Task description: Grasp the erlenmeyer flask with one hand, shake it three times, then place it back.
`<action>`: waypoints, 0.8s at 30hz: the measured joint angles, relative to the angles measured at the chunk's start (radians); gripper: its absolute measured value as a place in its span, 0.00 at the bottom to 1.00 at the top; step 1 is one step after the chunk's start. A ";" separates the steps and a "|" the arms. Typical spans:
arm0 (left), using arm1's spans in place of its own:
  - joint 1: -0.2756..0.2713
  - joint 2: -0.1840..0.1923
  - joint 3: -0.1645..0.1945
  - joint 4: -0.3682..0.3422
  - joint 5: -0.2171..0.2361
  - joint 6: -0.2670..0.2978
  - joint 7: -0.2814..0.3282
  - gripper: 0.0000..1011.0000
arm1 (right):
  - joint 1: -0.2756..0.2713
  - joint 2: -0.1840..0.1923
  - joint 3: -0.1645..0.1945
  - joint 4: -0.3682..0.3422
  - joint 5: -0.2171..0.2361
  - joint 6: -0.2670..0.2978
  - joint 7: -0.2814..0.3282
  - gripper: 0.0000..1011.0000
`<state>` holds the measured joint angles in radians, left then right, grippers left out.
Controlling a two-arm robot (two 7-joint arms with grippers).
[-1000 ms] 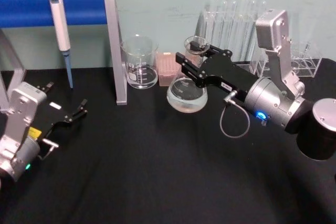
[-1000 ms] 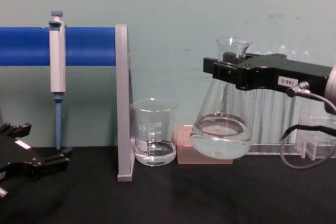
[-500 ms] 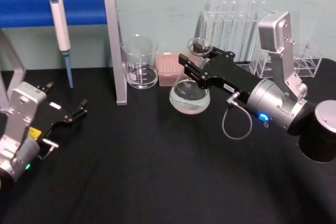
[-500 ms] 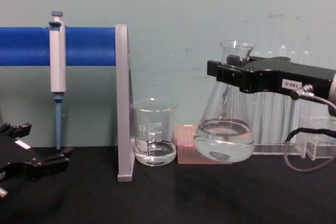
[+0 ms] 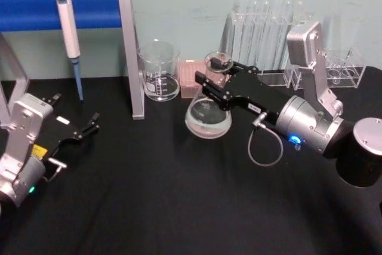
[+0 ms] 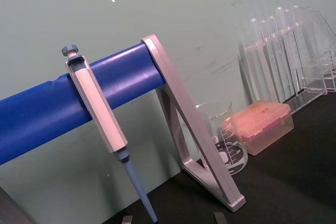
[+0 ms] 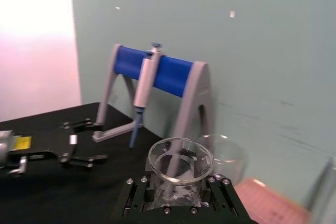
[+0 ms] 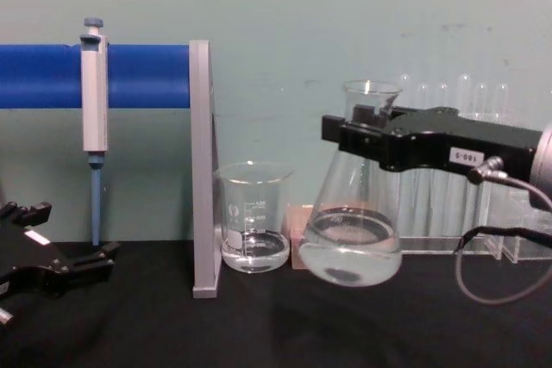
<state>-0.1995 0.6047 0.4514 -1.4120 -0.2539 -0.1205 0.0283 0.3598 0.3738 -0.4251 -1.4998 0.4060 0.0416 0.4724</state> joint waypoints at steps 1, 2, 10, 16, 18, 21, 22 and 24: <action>0.000 0.000 0.000 0.000 0.000 0.000 0.000 0.99 | 0.000 0.001 -0.003 0.001 0.002 -0.004 0.007 0.45; 0.000 0.000 0.000 0.000 0.000 0.000 0.000 0.99 | 0.001 0.004 -0.009 0.002 0.007 -0.012 0.023 0.45; 0.000 0.000 0.000 0.000 0.000 0.000 0.000 0.99 | 0.002 0.036 -0.051 -0.001 0.046 -0.055 0.132 0.45; 0.000 0.000 0.000 0.000 0.000 0.000 0.000 0.99 | 0.005 0.067 -0.079 -0.012 0.079 -0.083 0.215 0.45; 0.000 0.000 0.000 0.000 0.000 0.000 0.000 0.99 | 0.005 0.079 -0.090 -0.017 0.091 -0.091 0.244 0.45; 0.000 0.000 0.000 0.000 0.000 0.000 0.000 0.99 | 0.006 0.096 -0.103 -0.025 0.103 -0.099 0.276 0.45; 0.000 0.000 0.000 0.000 0.000 0.000 0.000 0.99 | 0.007 0.100 -0.107 -0.026 0.105 -0.101 0.283 0.45; 0.000 0.000 0.000 0.000 0.000 0.000 0.000 0.99 | 0.009 0.111 -0.117 -0.030 0.111 -0.105 0.303 0.45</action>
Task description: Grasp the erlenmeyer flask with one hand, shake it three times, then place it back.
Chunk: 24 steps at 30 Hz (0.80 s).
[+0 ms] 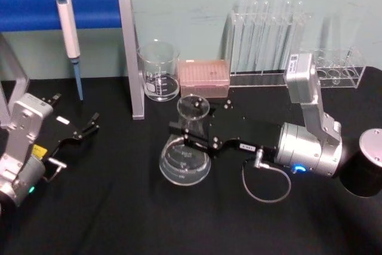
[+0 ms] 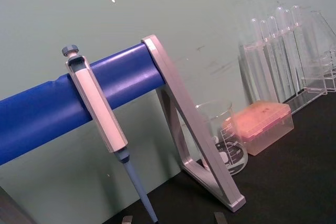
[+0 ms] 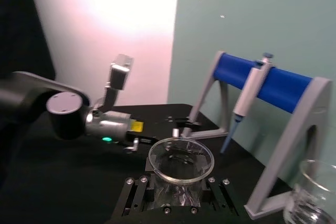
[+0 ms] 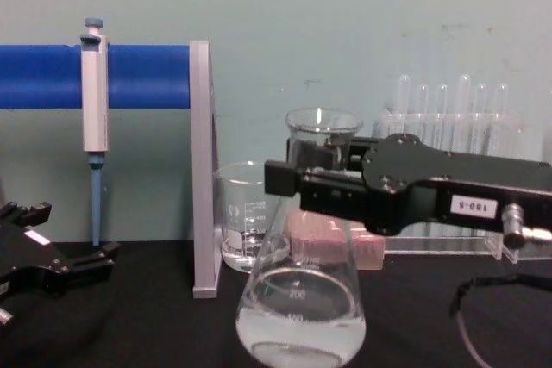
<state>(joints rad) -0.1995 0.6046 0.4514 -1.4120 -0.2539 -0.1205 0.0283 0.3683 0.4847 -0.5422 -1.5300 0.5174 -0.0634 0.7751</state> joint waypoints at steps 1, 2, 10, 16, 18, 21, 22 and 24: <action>0.000 0.000 0.000 0.000 0.000 0.000 0.000 0.99 | 0.000 0.002 -0.003 -0.001 0.002 -0.001 0.005 0.45; 0.000 0.000 0.000 0.000 0.000 0.000 0.000 0.99 | 0.001 0.006 -0.006 -0.002 0.003 -0.003 0.011 0.45; 0.000 0.000 0.000 0.000 0.000 0.000 0.000 0.99 | 0.010 0.034 -0.041 -0.013 0.024 -0.018 0.066 0.45; 0.000 0.000 0.000 0.000 0.000 0.000 0.000 0.99 | 0.016 0.046 -0.060 -0.020 0.034 -0.028 0.086 0.45; 0.000 0.000 0.000 0.000 0.000 0.000 0.000 0.99 | 0.018 0.051 -0.066 -0.022 0.037 -0.032 0.088 0.45; 0.000 0.000 0.000 0.000 0.000 0.000 0.000 0.99 | 0.020 0.056 -0.074 -0.025 0.042 -0.035 0.084 0.45; 0.000 0.000 0.000 0.000 0.000 0.000 0.000 0.99 | 0.020 0.056 -0.074 -0.025 0.042 -0.035 0.084 0.45; 0.000 0.000 0.000 0.000 0.000 0.000 0.000 0.99 | 0.021 0.058 -0.077 -0.026 0.044 -0.036 0.075 0.45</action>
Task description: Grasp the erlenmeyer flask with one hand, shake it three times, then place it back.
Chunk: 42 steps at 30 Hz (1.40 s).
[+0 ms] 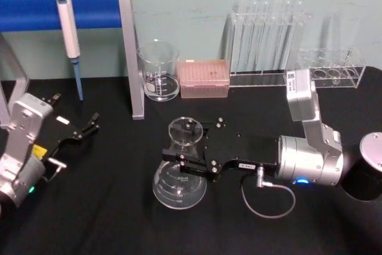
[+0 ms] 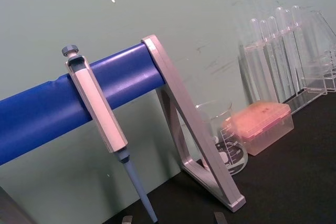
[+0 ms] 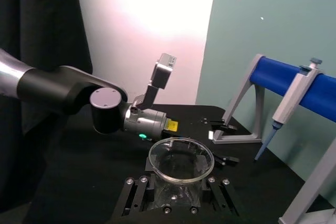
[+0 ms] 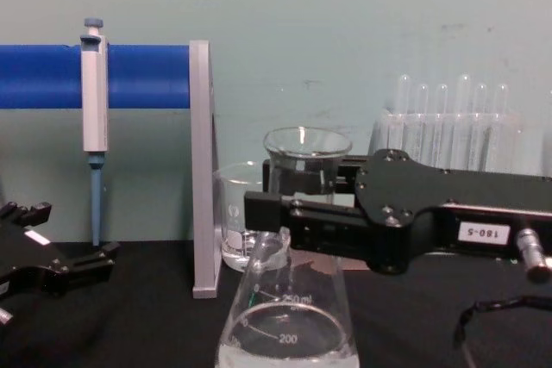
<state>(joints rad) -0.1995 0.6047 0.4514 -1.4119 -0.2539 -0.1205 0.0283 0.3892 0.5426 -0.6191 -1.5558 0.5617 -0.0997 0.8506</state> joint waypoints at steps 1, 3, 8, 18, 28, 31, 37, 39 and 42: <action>0.000 0.000 0.000 0.000 0.000 0.000 0.000 0.99 | 0.000 0.000 -0.001 0.000 0.001 0.000 -0.004 0.45; 0.000 0.000 0.000 0.000 0.000 0.000 0.000 0.99 | 0.000 0.000 -0.001 0.000 0.003 0.000 -0.021 0.45; 0.000 0.000 0.000 0.000 0.000 0.000 0.000 0.99 | -0.001 -0.010 0.007 0.005 0.001 0.011 -0.083 0.45; 0.000 0.000 0.000 0.000 0.000 0.000 0.000 0.99 | -0.018 -0.078 0.086 0.030 -0.073 0.099 -0.374 0.45; 0.000 0.000 0.000 0.000 0.000 0.000 0.000 0.99 | -0.027 -0.144 0.157 0.065 -0.132 0.165 -0.576 0.45; 0.000 0.000 0.000 0.000 0.000 0.000 0.000 0.99 | -0.028 -0.158 0.173 0.076 -0.148 0.168 -0.613 0.45; 0.000 0.000 0.000 0.000 0.000 0.000 0.000 0.99 | -0.031 -0.186 0.204 0.094 -0.178 0.176 -0.677 0.45; 0.000 0.000 0.000 0.000 0.000 0.000 0.000 0.99 | -0.031 -0.192 0.211 0.099 -0.186 0.178 -0.693 0.45; 0.000 0.000 0.000 0.000 0.000 0.000 0.000 0.99 | -0.031 -0.204 0.224 0.109 -0.203 0.182 -0.722 0.45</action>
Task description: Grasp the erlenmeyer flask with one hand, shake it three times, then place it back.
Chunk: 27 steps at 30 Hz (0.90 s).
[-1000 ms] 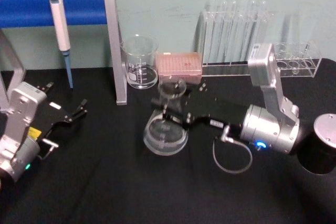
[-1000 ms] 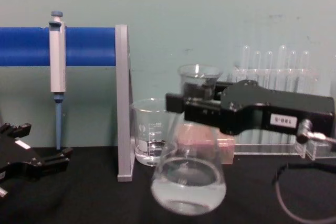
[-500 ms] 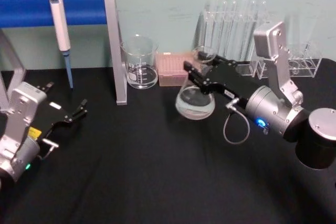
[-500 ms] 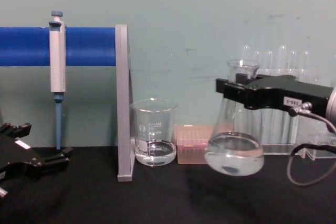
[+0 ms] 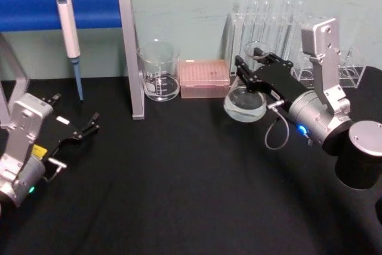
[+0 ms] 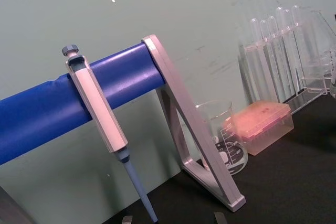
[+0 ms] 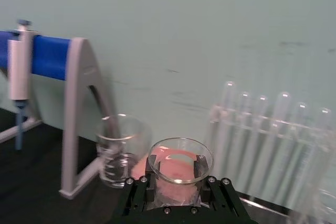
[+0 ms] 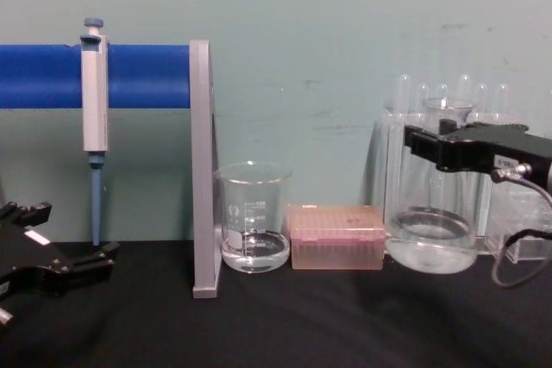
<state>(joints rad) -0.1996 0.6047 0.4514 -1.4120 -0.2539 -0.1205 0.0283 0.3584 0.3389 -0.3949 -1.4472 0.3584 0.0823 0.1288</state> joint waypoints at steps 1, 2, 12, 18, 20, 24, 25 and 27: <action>0.000 0.000 0.000 0.000 0.000 0.000 0.000 0.99 | 0.000 -0.005 0.006 0.005 -0.008 0.003 -0.014 0.45; 0.000 0.000 0.000 0.000 0.000 0.000 0.000 0.99 | 0.000 -0.008 0.009 0.007 -0.013 0.005 -0.020 0.45; 0.000 0.000 0.000 0.000 0.000 0.000 0.000 0.99 | 0.005 -0.031 0.035 0.028 -0.040 0.015 -0.041 0.45; 0.000 0.000 0.000 0.000 0.000 0.000 0.000 0.99 | 0.006 -0.039 0.039 0.031 -0.043 0.016 -0.004 0.45; 0.000 0.000 0.000 0.000 0.000 0.000 0.000 0.99 | 0.005 -0.039 0.039 0.030 -0.043 0.016 0.008 0.45; 0.000 0.000 0.000 0.000 0.000 0.000 0.000 0.99 | 0.000 -0.038 0.033 0.021 -0.043 0.012 0.062 0.45; 0.000 0.000 0.000 0.000 0.000 0.000 0.000 0.99 | -0.001 -0.038 0.031 0.019 -0.042 0.011 0.071 0.45; 0.000 0.000 0.000 0.000 0.000 0.000 0.000 0.99 | -0.003 -0.037 0.028 0.015 -0.040 0.009 0.091 0.45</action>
<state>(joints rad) -0.1995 0.6047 0.4514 -1.4120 -0.2539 -0.1205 0.0283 0.3557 0.3019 -0.3667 -1.4323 0.3180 0.0917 0.2198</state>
